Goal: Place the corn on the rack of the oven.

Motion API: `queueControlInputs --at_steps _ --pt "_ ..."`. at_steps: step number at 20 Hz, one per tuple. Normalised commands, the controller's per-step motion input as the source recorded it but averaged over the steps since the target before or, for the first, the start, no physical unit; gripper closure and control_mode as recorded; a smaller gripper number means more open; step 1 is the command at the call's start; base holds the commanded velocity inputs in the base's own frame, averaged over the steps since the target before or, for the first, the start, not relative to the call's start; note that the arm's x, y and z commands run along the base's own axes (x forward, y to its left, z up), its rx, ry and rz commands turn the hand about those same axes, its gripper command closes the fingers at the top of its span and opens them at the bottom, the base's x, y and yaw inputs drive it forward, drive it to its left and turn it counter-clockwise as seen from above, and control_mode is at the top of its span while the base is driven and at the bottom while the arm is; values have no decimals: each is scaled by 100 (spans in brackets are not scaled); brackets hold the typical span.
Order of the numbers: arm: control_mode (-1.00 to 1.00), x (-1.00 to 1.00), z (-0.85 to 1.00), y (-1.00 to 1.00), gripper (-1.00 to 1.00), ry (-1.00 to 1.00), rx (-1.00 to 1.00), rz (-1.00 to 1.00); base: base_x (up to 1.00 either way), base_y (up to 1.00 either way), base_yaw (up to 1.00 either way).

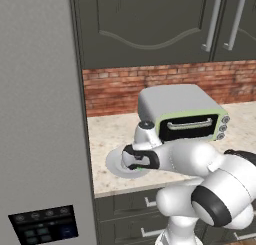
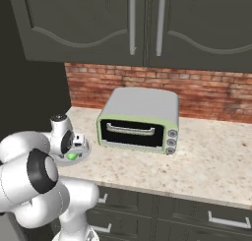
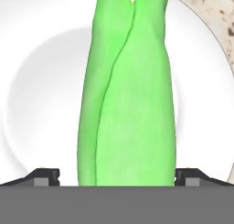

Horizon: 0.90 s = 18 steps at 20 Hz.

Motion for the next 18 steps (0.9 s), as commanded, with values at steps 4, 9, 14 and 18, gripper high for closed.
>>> queueControlInputs --at_steps 4,9,14,18 --pt "-100 0 -25 0 -100 0 0 0 0 0 0" --pt "-100 1 -13 0 100 -2 0 0 0 0 0" --pt "-100 -1 0 -1 100 -1 0 0 0 0 0" --pt "-100 -13 74 -27 100 -2 1 -2 0 0 0"
